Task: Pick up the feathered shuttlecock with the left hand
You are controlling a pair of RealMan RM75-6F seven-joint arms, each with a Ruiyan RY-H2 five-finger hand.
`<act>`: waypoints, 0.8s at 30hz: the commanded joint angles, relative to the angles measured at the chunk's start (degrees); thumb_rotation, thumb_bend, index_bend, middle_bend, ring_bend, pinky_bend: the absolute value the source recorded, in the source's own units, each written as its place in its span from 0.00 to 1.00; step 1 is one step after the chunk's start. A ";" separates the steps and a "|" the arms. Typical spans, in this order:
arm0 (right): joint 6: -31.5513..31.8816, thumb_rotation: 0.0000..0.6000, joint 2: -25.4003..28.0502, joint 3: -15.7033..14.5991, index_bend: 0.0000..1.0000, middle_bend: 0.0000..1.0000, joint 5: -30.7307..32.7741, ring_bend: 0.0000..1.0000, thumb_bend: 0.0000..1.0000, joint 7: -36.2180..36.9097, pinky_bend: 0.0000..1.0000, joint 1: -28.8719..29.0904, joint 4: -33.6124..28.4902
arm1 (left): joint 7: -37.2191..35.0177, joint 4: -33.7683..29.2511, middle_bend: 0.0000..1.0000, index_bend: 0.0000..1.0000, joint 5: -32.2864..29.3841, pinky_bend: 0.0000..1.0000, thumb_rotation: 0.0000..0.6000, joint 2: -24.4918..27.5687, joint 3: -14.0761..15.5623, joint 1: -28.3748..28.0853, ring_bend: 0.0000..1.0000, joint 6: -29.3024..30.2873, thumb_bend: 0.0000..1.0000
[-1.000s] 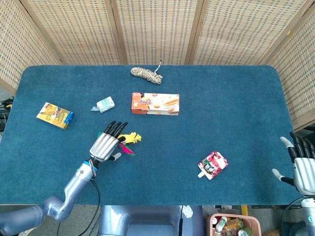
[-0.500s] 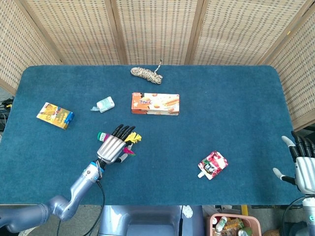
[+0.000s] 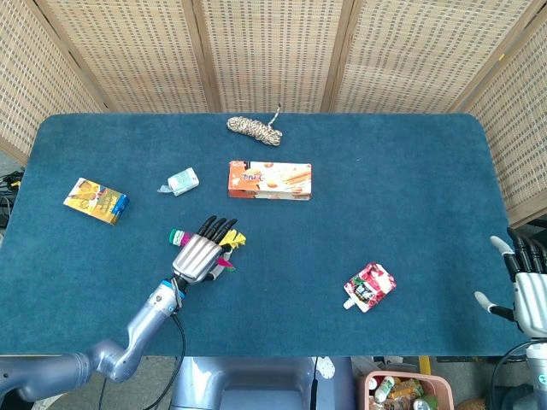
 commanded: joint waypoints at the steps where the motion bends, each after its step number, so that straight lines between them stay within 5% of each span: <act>1: 0.03 1.00 0.03 0.01 0.00 0.00 0.01 0.00 0.00 0.11 0.00 -0.02 0.03 | 0.20 0.08 0.00 0.60 -0.34 0.00 1.00 -0.20 0.10 -0.16 0.00 0.04 0.41; 9: 0.10 1.00 0.15 0.14 0.00 0.00 0.18 0.00 0.00 0.75 0.00 -0.07 0.18 | 0.33 -0.61 0.00 0.73 -0.62 0.00 1.00 0.22 -0.18 0.06 0.00 2.20 0.41; 15: 0.13 1.00 0.20 0.11 0.00 0.00 0.10 0.00 0.00 0.91 0.00 -0.08 0.15 | -2.19 -4.46 0.00 0.74 -0.84 0.00 1.00 3.11 -1.16 0.63 0.00 3.71 0.42; 24: 0.16 1.00 0.16 0.02 0.00 0.00 0.02 0.00 0.00 0.92 0.00 -0.11 -0.23 | -20.88 -14.16 0.00 0.76 -2.60 0.00 1.00 13.38 -5.38 3.05 0.00 4.98 0.46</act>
